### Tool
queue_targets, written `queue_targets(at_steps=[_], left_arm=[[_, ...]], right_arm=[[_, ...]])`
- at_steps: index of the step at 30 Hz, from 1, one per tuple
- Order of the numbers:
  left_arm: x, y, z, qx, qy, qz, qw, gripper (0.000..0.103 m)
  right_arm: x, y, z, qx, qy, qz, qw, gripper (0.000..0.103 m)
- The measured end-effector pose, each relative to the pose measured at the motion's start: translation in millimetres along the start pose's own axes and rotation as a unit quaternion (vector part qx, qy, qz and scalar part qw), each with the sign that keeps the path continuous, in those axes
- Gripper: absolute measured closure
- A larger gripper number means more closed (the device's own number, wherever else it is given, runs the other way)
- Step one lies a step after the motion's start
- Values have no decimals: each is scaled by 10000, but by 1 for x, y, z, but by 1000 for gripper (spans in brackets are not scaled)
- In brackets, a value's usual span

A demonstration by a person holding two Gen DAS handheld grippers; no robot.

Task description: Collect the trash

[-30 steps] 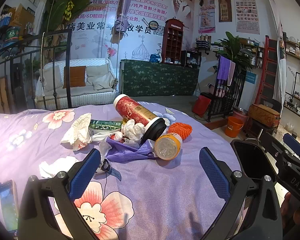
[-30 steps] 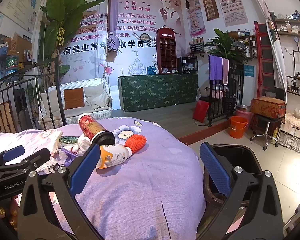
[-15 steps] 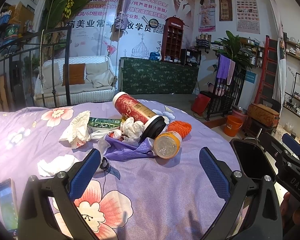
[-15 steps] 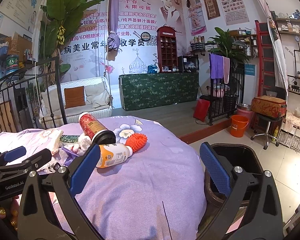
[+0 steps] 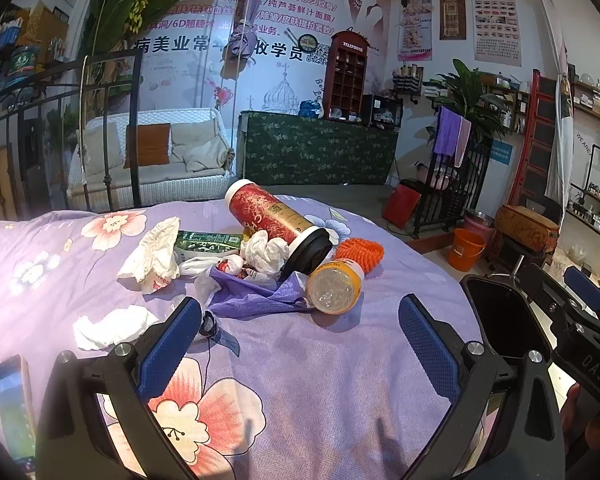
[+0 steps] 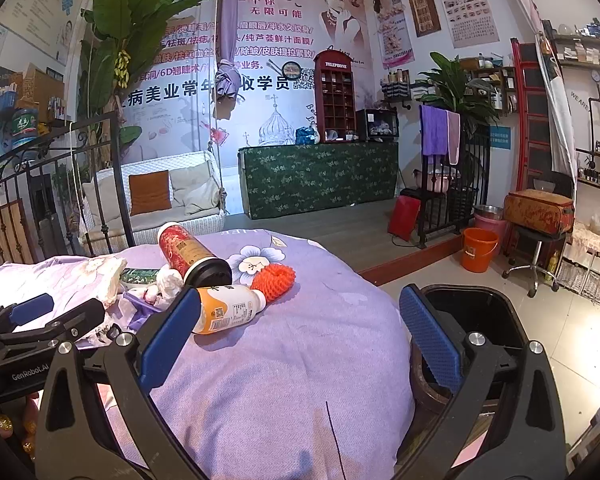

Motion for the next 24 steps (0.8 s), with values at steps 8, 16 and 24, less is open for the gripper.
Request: queue_targets(at_steps=[8,16,24], left_arm=[[1,0,0,-1,12,0,10000,6],[-7,-3,-6,-11,128,-19,9999,6],[-17,-4,-7,20,359,13,9994,6]], right_arm=[[0,0,0,6,3,-4,10000,5],[-3,1,-4,13,50,-16,10000,5],[-11,1,-18,133,420,-48,9990,5]])
Point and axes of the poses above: each gripper's, at about its wrist camera, not at the fingertips, and z roughly against the way its jaws point, y to its left, x to its top, the point moved 2 cm from there along -z, roughly the way its jaws point, and after that the axes turned 7 degrees about x, right-handed, at the moved point
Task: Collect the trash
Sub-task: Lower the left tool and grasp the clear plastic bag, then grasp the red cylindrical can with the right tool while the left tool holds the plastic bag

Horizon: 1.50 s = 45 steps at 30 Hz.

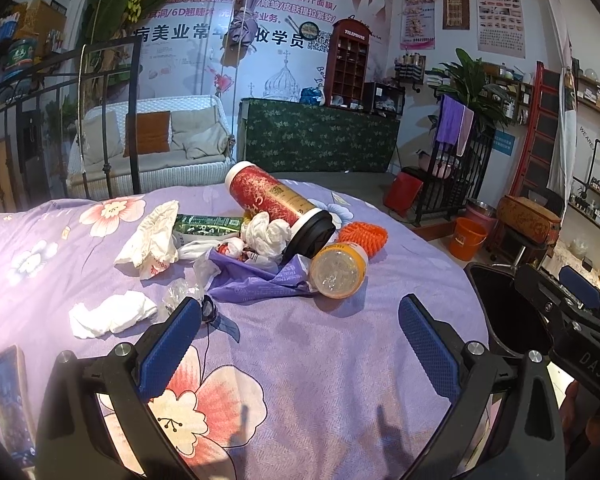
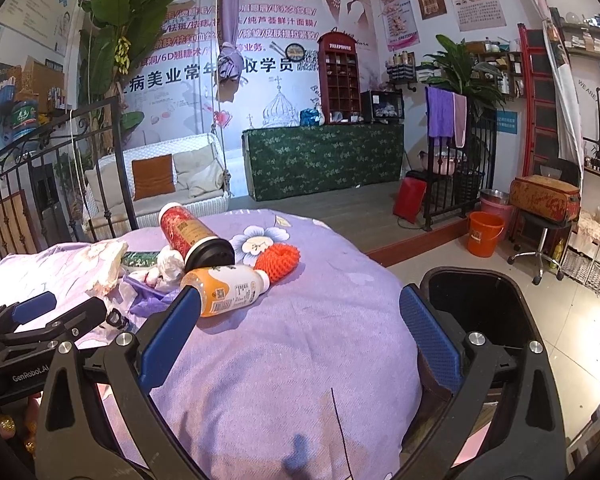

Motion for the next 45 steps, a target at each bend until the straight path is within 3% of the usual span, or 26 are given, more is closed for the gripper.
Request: queue_targets(at_steps=[12,16,24,30,35,40,45], left_arm=[[-4,42,-19,461,678,136,9965,6],[1,57,-31,580,898,101,9942,7],[13,75,-69,566,1308,56,9898,21],[14,81,-98,609,1594,-63,9853,24],[10,79,-110,637,1815,-111,9813,35],[12,78,-112,813,1810,-192,9799,52],[14,79,-110,723,1735,-59,9822,56]], right_arm=[[-15,1,-58,343,1149,-53,9928,5],[-12,3,-69,443,1233,-55,9914,5],[-10,12,-81,614,1280,34,9899,5],[-14,10,-86,602,1379,33,9886,5],[-15,9,-90,595,1438,13,9878,5],[-16,10,-94,610,1459,96,9874,5],[-17,14,-101,695,1534,120,9856,5]])
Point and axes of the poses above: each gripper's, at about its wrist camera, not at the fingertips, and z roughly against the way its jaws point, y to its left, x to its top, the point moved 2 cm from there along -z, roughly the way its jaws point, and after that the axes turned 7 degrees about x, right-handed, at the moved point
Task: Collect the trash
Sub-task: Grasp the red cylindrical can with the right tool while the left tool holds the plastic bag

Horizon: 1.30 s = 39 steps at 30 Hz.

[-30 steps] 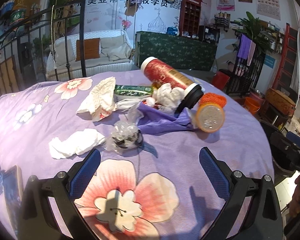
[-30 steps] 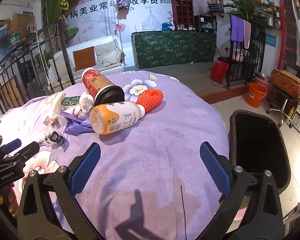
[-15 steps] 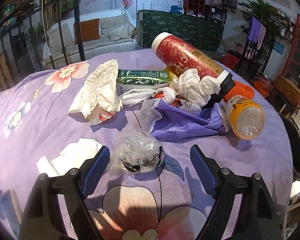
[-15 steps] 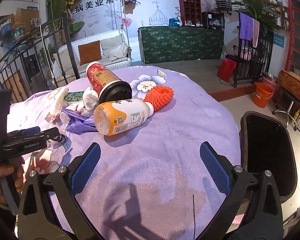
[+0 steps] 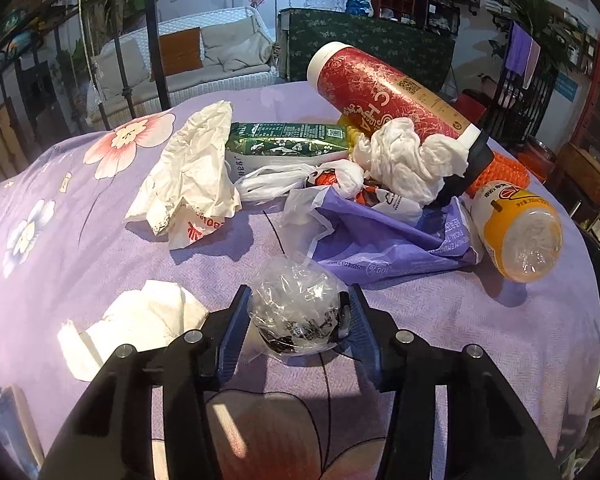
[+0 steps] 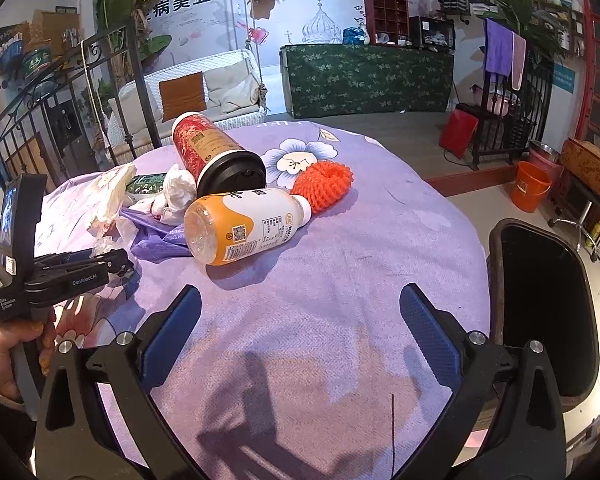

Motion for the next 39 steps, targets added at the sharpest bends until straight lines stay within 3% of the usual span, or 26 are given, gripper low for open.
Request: queue_targets(at_steps=[5,12,18,27,30,33,39], left_arm=[[0,2,4,-219,-38,176,9996,59],[-2,0,23,-438,-200,310,9984,59],[-6,-1,33,-609,-297,397,9969,59],[-12,-2,36,-631,-397,334,9967,59],[-12,-3,36,-703,-405,356,9961,59],[-13,-3,37,-751,-423,368,9956,59],[-16,-2,35,-853,-392,421,9947,59]], right_arm=[[11,3,-8,107,28,173,9998,5],[55,17,-37,633,260,471,9965,5],[102,51,-88,996,654,1276,9846,5],[171,73,-174,1565,1440,1198,9698,14],[177,87,-202,1455,1652,1462,9644,15],[175,100,-229,1313,1983,1822,9541,22],[162,108,-252,1107,2340,2144,9418,23]])
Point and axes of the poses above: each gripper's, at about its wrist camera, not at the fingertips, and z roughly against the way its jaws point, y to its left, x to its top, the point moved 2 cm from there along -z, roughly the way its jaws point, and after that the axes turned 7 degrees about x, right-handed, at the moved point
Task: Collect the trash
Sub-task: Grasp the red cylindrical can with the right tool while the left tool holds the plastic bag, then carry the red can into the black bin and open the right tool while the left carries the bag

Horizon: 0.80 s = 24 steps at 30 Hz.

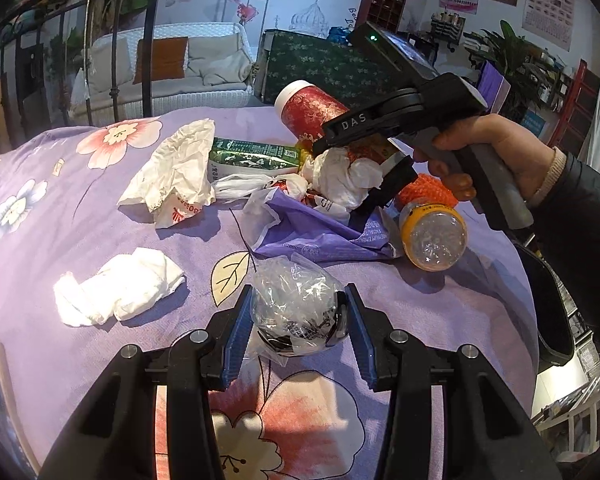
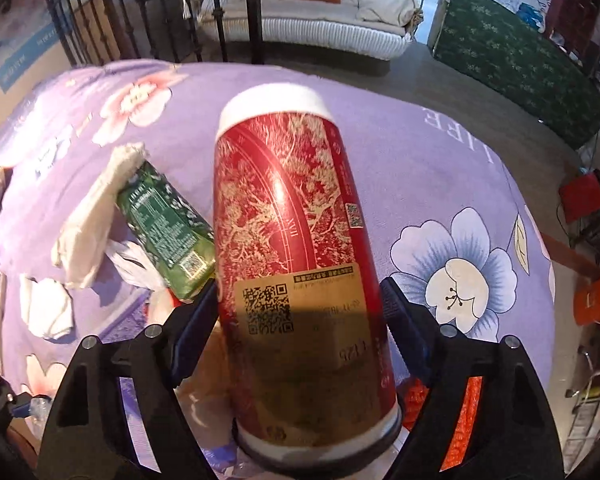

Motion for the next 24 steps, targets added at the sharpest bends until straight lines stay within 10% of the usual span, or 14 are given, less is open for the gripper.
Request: queue_targets(at_steps=[10,24], left_arm=[[-4,-5,1,-122,-12,-38,9999,59],[-6,-26,7,-266,-25,-229,9994,59]], right_arm=[[-12,-21,38,171,-669,-646,9955,25],[-84,-61,155,147,-2256,-1714,9589,25]])
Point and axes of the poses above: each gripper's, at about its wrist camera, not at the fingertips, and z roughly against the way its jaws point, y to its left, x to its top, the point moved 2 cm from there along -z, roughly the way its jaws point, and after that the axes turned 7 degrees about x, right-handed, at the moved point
